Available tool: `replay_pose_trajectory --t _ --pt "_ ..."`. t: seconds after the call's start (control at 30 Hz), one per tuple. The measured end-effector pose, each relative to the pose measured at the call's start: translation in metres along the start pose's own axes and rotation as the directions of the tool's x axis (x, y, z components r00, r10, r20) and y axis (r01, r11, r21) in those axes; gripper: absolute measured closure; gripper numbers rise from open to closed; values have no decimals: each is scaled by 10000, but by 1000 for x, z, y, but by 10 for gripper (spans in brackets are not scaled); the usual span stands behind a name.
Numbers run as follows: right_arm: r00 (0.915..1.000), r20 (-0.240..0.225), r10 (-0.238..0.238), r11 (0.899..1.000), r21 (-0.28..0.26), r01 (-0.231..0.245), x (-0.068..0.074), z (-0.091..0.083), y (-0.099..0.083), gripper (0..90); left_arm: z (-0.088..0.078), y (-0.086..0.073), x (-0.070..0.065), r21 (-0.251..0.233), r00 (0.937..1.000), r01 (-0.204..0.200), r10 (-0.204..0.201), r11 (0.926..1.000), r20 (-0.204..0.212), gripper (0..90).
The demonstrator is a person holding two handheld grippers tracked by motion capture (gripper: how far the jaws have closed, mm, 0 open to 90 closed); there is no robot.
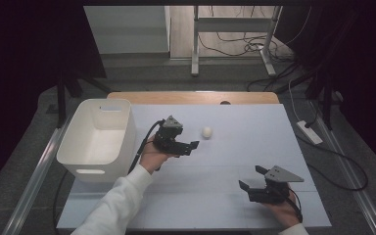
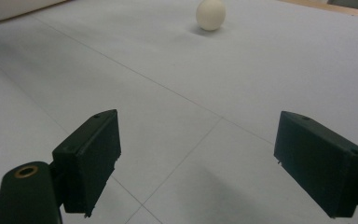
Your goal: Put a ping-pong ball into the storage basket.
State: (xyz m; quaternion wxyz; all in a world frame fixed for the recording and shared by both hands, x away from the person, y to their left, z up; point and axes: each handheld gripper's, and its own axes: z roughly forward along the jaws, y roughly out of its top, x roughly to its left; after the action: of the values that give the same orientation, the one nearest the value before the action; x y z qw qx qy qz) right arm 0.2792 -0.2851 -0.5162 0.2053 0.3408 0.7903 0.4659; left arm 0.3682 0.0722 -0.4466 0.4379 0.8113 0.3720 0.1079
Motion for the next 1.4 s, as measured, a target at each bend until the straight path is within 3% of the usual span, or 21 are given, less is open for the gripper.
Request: replay_pose_trajectory --t 0.5,0.93,1.4 --pt "9999 -107 48 10000 -82 -49 1 -4 -1 149 15 5 7 85 9996 200 -198 9998 -188 180" --pt "9996 -263 36 9998 -207 -41 -1 -2 0 149 33 11 8 381 9992 39 -24 9993 -408 180" --pt "9997 -242 -65 9998 -209 60 -2 2 3 149 50 10 10 801 9988 176 -138 9966 -478 179"
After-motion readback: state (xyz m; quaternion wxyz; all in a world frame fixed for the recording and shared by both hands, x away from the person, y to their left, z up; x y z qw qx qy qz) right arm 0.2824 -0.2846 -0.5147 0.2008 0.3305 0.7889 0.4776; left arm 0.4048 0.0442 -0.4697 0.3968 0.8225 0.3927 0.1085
